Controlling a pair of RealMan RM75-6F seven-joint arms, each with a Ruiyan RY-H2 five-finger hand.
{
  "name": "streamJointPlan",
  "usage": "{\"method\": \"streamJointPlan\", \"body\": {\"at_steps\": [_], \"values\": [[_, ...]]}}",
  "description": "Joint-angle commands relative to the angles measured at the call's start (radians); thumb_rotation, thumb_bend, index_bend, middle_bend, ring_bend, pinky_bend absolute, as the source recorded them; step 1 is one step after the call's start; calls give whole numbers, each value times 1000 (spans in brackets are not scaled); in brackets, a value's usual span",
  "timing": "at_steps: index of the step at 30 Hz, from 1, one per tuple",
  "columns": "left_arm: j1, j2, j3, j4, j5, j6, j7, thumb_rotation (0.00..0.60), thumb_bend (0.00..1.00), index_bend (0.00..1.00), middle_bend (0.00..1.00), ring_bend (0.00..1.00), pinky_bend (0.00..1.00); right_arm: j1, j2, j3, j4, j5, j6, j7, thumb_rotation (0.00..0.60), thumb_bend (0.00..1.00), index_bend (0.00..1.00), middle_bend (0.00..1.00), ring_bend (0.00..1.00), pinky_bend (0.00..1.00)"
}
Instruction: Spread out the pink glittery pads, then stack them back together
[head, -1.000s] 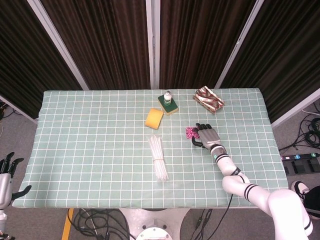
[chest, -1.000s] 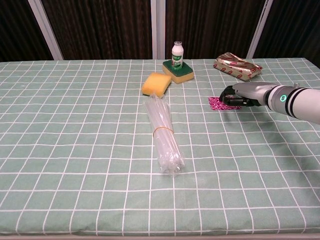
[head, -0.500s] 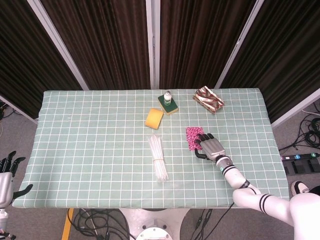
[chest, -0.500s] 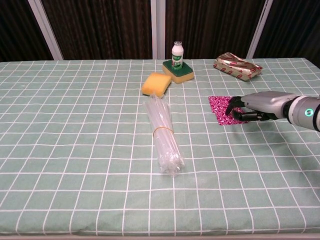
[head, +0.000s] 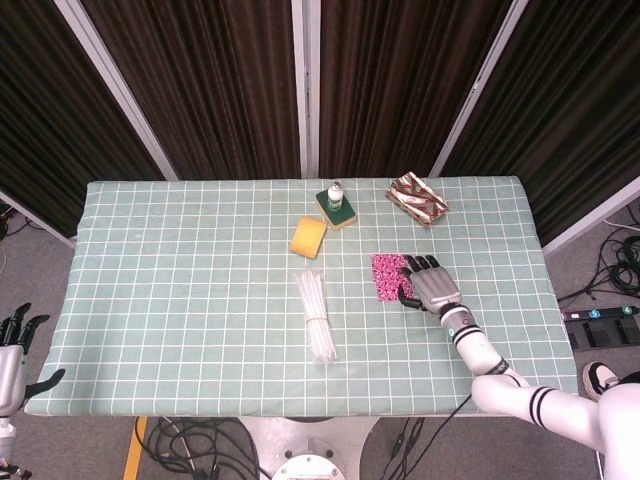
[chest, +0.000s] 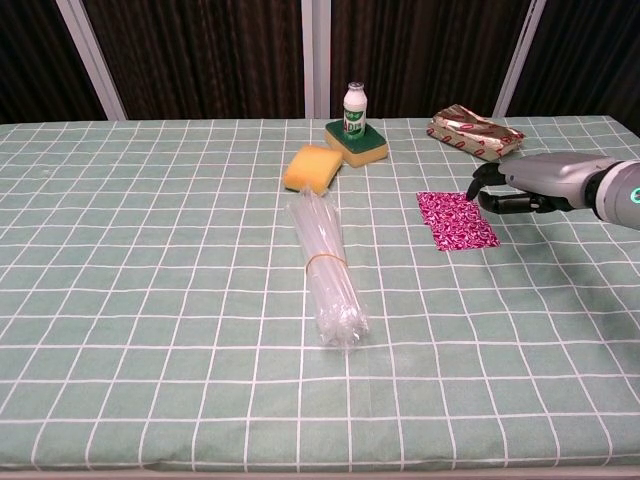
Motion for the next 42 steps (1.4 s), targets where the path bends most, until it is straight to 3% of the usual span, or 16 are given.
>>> {"method": "streamJointPlan", "body": {"at_steps": [1, 7, 15, 33, 42], "values": [[1, 0, 1, 0, -1, 0, 0, 600, 126, 269, 180, 153, 165, 47, -76, 19, 102, 42, -46, -14, 1, 547, 187, 0, 0, 0], [5, -1, 1, 2, -7, 0, -1, 600, 126, 268, 180, 153, 165, 84, -152, 25, 221, 81, -91, -21, 2, 548, 187, 0, 0, 0], [7, -2, 2, 5, -8, 0, -4, 600, 126, 268, 180, 153, 165, 88, -181, 13, 268, 69, -108, -12, 2, 545, 188, 0, 0, 0], [-1, -8, 0, 12, -1, -7, -7, 600, 127, 268, 180, 153, 165, 14, -48, -65, 2, 19, 3, -67, 1, 547, 187, 0, 0, 0], [3, -9, 1, 16, -1, -2, -14, 600, 126, 268, 180, 153, 165, -13, -4, -69, -89, -16, 70, -60, 1, 547, 188, 0, 0, 0]]}}
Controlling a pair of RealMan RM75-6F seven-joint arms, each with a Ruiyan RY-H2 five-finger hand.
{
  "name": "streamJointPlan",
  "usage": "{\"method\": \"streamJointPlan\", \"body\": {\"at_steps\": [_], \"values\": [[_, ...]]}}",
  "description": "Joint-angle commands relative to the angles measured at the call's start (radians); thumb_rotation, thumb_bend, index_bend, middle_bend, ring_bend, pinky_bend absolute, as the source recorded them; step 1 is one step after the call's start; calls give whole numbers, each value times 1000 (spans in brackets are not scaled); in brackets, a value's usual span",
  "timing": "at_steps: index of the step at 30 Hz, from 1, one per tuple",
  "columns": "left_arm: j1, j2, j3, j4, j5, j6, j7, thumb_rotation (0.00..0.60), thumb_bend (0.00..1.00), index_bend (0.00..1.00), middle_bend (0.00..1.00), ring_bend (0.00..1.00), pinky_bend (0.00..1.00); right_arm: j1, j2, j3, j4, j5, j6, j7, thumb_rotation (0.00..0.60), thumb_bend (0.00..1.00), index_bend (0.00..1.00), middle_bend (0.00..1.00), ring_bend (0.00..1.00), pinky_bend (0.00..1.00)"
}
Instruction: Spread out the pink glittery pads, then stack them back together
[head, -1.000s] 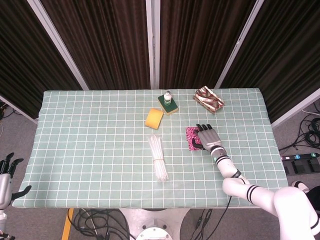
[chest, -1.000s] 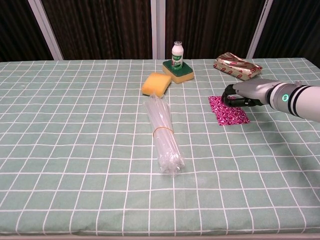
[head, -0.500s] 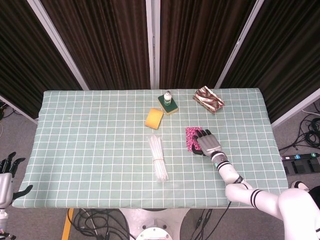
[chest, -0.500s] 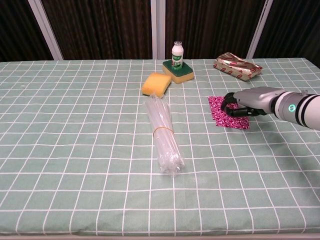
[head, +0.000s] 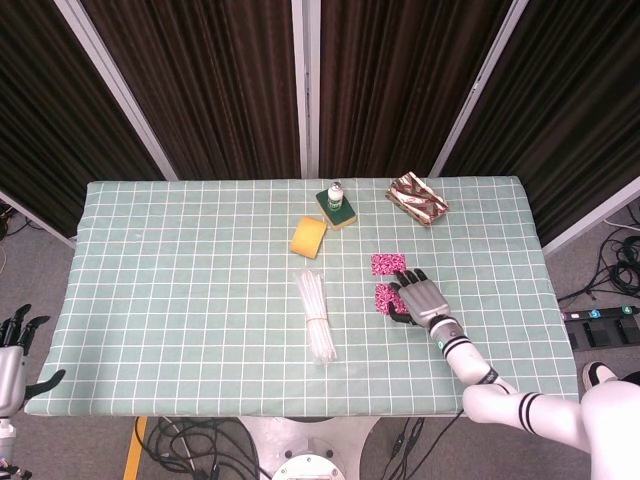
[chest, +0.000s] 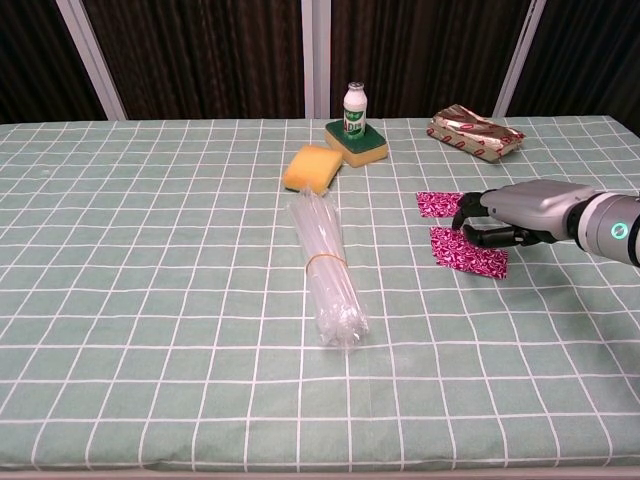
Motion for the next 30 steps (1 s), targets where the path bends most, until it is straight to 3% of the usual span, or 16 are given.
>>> {"method": "streamJointPlan", "body": {"at_steps": [1, 15, 30], "values": [[0, -1, 1, 1, 0, -2, 0, 600, 126, 268, 180, 153, 165, -19, 26, -5, -40, -29, 27, 17, 1, 546, 188, 0, 0, 0], [1, -3, 2, 0, 4, 0, 0, 600, 126, 268, 180, 153, 166, -38, 21, -35, -44, -71, 15, 25, 0, 548, 188, 0, 0, 0], [-9, -8, 0, 3, 11, -7, 2, 600, 126, 268, 180, 153, 166, -109, 85, -112, -180, -161, 83, 12, 0, 547, 188, 0, 0, 0]]}}
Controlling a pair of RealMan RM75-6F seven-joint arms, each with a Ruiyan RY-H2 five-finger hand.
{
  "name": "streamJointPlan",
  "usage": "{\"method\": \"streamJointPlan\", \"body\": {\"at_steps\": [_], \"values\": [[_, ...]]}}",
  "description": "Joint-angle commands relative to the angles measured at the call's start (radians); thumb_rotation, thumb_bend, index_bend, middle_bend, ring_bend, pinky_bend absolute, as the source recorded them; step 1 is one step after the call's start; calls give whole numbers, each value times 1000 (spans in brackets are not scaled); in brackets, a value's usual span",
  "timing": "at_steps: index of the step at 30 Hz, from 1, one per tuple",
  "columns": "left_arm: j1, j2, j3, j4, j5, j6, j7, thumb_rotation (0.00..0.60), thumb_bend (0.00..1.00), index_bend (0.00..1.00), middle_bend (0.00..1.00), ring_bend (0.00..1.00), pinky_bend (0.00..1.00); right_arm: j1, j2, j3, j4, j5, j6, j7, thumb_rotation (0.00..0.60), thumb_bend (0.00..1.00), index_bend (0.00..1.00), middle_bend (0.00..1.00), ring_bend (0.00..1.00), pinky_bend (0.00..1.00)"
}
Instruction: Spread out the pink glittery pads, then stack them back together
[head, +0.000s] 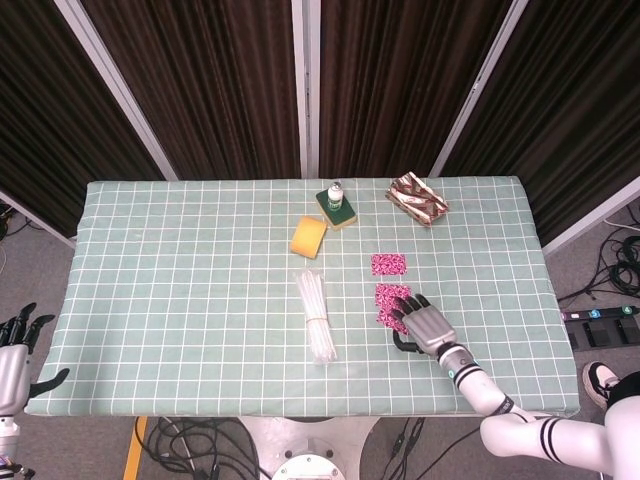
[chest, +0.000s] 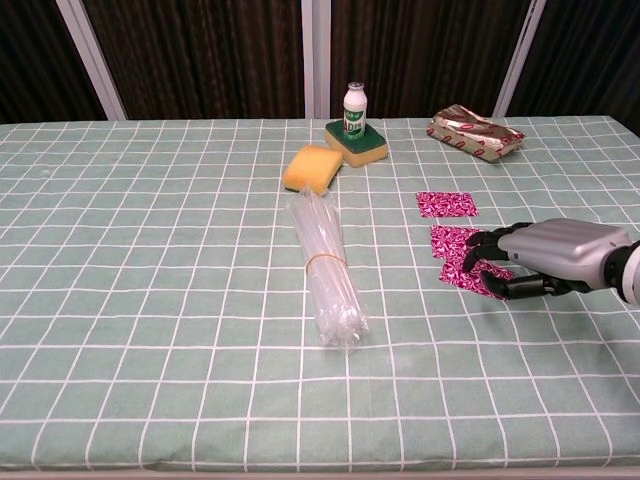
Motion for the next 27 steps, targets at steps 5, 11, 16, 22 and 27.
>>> {"method": "streamJointPlan", "body": {"at_steps": [5, 11, 16, 22, 27], "values": [[-4, -3, -1, 2, 3, -3, -1, 600, 126, 268, 180, 153, 165, -47, 50, -29, -82, -87, 63, 27, 0, 545, 187, 0, 0, 0], [-5, -3, 0, 2, 5, -2, -1, 600, 127, 268, 180, 153, 165, -53, 61, 0, -72, -88, 70, 48, 0, 546, 188, 0, 0, 0], [-2, -3, 2, 0, 1, -2, 1, 600, 126, 268, 180, 153, 166, -31, 27, 32, -8, -45, 26, 43, 1, 546, 188, 0, 0, 0], [-1, -2, 2, 0, 0, -1, 1, 600, 126, 268, 180, 153, 165, -7, -22, 51, 68, -4, -22, 28, 1, 547, 188, 0, 0, 0], [-1, -2, 1, 0, -4, -3, 0, 600, 126, 268, 180, 153, 165, 0, -45, 56, 93, 1, -41, 31, 1, 547, 187, 0, 0, 0]]}}
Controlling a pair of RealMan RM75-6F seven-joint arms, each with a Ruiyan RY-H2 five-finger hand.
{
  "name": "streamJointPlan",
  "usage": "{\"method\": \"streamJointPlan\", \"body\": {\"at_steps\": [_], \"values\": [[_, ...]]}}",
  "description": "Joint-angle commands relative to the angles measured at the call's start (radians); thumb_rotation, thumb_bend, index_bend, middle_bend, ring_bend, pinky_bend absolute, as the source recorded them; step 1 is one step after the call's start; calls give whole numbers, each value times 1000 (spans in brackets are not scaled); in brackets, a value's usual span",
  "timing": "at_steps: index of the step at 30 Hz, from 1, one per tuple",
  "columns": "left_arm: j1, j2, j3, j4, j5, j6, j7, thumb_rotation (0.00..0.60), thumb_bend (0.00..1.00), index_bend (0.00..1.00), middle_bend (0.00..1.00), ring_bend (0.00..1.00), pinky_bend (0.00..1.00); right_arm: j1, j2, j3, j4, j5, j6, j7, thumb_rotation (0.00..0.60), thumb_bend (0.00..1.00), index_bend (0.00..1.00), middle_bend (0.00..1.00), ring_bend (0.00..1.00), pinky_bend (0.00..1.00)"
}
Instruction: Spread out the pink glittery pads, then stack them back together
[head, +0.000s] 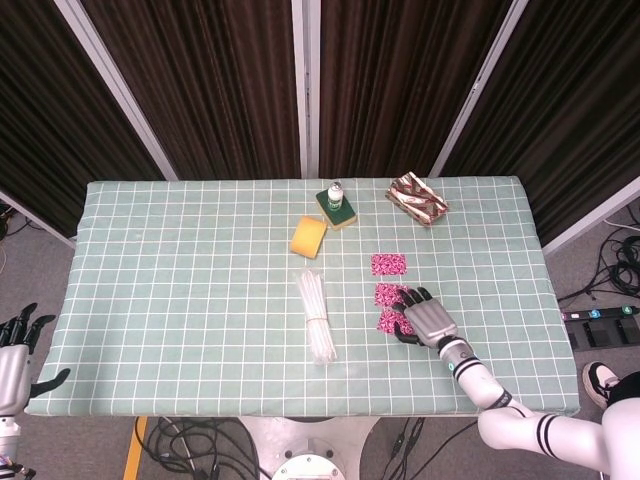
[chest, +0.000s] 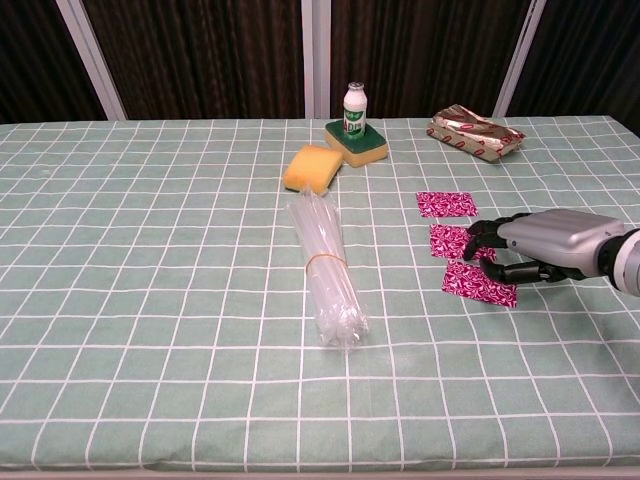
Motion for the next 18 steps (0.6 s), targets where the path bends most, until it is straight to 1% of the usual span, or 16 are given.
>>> {"method": "streamJointPlan", "body": {"at_steps": [1, 14, 16, 18], "values": [[0, 0, -1, 0, -2, -1, 0, 600, 126, 268, 180, 153, 165, 2, -5, 1, 3, -4, -4, 2, 0, 547, 187, 0, 0, 0], [-1, -3, 0, 4, 2, 0, -2, 600, 127, 268, 180, 153, 165, -15, 20, -14, -54, -45, 20, 5, 2, 547, 187, 0, 0, 0], [-1, -3, 0, 5, 2, 0, -2, 600, 126, 268, 180, 153, 165, -17, 26, -4, -58, -51, 33, 15, 2, 547, 187, 0, 0, 0], [-2, -2, 0, 4, 2, -1, -1, 600, 127, 268, 180, 153, 165, -18, 27, 25, -53, -50, 58, 34, 10, 527, 188, 0, 0, 0]]}}
